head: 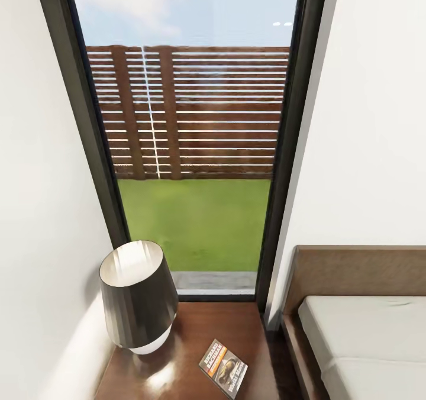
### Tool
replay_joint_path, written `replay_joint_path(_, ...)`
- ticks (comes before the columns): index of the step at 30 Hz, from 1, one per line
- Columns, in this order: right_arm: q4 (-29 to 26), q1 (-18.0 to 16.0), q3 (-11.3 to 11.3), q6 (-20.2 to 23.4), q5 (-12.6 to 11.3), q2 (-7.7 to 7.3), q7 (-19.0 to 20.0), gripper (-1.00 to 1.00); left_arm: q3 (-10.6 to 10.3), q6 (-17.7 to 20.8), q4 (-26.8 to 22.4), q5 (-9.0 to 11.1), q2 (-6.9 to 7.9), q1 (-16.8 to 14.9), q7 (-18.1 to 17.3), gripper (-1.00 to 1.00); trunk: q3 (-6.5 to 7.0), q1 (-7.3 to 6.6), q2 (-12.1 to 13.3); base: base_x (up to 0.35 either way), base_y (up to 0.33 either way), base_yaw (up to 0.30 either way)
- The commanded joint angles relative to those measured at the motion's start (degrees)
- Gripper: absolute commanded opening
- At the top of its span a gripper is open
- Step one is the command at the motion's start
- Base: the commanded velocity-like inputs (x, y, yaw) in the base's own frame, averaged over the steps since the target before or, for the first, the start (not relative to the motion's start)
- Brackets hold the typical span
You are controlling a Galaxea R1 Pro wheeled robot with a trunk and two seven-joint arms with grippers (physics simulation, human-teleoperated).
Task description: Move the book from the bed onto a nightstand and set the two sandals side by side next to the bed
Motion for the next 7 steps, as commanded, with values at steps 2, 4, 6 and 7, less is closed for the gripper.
replay_joint_path(2, 0.2, -0.1, 0.1, 0.1, -0.5, -0.01, 0.2, 1.0, -0.5, -0.1, 0.0, 0.6, 0.01, 0.0, -0.2, 1.0, -0.07, 0.0, 0.0, 0.0, 0.0, 0.0)
replay_joint_path(4, 0.2, -0.1, 0.1, 0.1, -0.5, -0.01, 0.2, 1.0, -0.5, -0.1, 0.0, 0.6, 0.01, 0.0, -0.2, 1.0, -0.07, 0.0, 0.0, 0.0, 0.0, 0.0)
replay_joint_path(6, 0.2, -0.1, 0.1, 0.1, -0.5, -0.01, 0.2, 1.0, -0.5, -0.1, 0.0, 0.6, 0.01, 0.0, -0.2, 1.0, -0.07, 0.0, 0.0, 0.0, 0.0, 0.0)
replay_joint_path(7, 0.2, -0.1, 0.1, 0.1, -0.5, -0.01, 0.2, 1.0, -0.5, -0.1, 0.0, 0.6, 0.01, 0.0, -0.2, 1.0, -0.07, 0.0, 0.0, 0.0, 0.0, 0.0)
